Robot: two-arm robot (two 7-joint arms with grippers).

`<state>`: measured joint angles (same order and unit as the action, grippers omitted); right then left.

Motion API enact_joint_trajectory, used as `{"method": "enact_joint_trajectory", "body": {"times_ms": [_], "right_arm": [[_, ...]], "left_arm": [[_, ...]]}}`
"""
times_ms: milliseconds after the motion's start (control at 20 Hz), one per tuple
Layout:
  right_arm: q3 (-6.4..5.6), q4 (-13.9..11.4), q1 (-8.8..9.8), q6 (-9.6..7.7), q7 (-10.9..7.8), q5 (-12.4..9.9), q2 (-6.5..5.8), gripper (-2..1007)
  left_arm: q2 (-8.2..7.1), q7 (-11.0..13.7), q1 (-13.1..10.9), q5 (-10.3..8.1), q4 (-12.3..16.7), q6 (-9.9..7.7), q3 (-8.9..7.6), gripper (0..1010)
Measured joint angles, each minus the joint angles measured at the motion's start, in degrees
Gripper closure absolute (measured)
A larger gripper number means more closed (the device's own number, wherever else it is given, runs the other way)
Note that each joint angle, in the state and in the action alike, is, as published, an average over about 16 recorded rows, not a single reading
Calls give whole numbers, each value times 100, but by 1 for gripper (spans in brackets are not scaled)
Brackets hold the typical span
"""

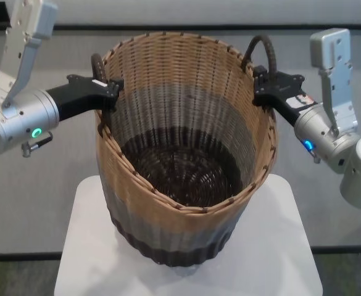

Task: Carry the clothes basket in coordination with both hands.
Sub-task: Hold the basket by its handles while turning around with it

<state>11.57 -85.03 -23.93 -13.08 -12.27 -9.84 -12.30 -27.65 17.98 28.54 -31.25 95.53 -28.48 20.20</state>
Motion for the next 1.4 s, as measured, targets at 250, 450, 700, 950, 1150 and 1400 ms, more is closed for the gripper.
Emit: {"method": "enact_joint_trajectory", "body": {"times_ms": [250,450,700,950,1150,1400], "right_arm": [[-55,-101,-41,-85,-20,-91,28,981],[-79,-165,-69,-145,-33,-165,33,981],[-84,-238,-90,-185,-36,-227,22,981],[-73,-309,-109,-219,-38,-271,1,981],[-65,-358,-121,-240,-38,-294,-14,981],[-55,-387,-129,-256,-40,-306,-27,981]], "left_arm": [[-64,-37,32,-176,137,-136,-47,1010],[-97,-81,32,-336,240,-258,-88,1010],[-108,-150,22,-538,345,-388,-142,1010],[-116,-220,22,-689,424,-475,-175,1010],[-126,-255,31,-753,464,-509,-184,1010],[-141,-280,38,-763,479,-514,-168,1010]]}}
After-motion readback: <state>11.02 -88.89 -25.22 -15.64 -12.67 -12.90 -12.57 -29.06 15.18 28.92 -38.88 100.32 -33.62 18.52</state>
